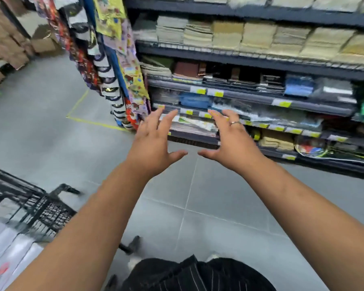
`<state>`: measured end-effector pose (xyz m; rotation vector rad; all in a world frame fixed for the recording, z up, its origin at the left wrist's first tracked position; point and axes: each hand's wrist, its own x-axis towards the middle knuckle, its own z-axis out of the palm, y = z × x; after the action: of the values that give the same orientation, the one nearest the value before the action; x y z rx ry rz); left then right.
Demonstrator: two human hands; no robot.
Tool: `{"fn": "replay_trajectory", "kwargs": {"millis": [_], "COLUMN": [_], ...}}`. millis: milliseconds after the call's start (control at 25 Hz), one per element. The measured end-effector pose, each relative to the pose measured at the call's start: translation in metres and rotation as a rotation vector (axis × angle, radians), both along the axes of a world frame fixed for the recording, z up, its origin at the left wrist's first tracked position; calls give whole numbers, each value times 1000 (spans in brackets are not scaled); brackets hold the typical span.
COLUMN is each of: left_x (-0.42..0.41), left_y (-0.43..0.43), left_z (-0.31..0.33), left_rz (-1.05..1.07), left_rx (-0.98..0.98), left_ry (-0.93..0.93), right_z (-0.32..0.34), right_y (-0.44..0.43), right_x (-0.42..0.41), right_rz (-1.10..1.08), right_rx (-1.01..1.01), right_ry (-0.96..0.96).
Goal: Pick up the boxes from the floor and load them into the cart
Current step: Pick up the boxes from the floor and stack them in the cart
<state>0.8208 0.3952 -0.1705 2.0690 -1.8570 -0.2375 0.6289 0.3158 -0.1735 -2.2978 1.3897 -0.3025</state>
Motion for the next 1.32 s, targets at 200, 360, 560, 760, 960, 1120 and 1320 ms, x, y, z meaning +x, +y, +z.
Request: {"fn": "replay_trajectory", "kwargs": {"millis": [200, 360, 560, 760, 960, 1120, 1320], "left_x": [-103, -170, -235, -318, -401, -489, -612], "left_y": [-70, -120, -191, -268, -314, -319, -298], "left_z": [40, 58, 70, 96, 117, 119, 111], "left_rz": [-218, -425, -614, -884, -1130, -1310, -1473], "left_rx": [-69, -90, -96, -137, -169, -148, -147], "left_ry": [-21, 14, 36, 119, 161, 155, 137], "right_z": [28, 44, 66, 89, 103, 105, 104], "right_y": [-31, -49, -71, -97, -93, -68, -28], "right_x": [-117, -187, -252, -319, -374, -434, -526], "right_rz": [-215, -396, -553, -799, -1029, -1203, -1364], "right_rx": [-68, -112, -160, -251, -312, -296, -316], "right_ry": [-69, -137, -75, -60, -49, -22, -13]}}
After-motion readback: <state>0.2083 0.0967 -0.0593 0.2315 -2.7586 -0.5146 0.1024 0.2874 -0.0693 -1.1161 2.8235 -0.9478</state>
